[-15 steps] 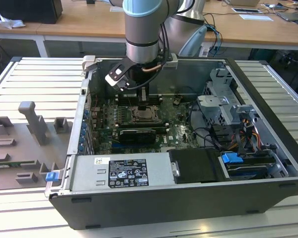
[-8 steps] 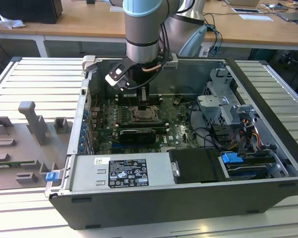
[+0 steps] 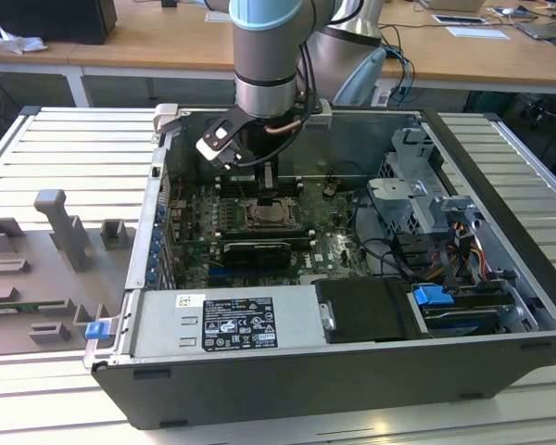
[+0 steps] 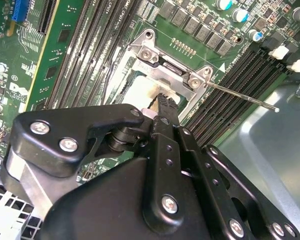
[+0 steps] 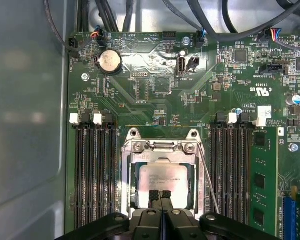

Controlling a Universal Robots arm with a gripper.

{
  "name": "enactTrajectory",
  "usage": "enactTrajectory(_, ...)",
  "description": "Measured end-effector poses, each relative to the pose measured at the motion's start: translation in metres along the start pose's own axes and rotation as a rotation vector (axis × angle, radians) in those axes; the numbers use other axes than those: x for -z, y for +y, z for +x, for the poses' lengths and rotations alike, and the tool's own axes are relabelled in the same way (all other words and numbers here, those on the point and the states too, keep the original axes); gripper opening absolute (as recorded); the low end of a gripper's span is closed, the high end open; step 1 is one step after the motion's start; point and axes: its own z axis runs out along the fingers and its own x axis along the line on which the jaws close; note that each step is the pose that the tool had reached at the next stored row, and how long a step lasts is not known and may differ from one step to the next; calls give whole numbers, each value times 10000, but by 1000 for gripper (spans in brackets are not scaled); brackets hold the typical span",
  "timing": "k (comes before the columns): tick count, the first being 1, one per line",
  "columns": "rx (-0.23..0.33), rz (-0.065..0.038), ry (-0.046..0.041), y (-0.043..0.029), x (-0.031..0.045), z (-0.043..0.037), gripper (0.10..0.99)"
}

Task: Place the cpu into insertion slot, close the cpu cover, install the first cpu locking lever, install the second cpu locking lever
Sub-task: 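Install the first cpu locking lever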

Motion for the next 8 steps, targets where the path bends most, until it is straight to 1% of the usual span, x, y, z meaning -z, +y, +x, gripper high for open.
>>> enactTrajectory(5, 0, 0, 0, 2, 42, 1, 106)
enactTrajectory(8, 0, 0, 0, 3, 55, 1, 106)
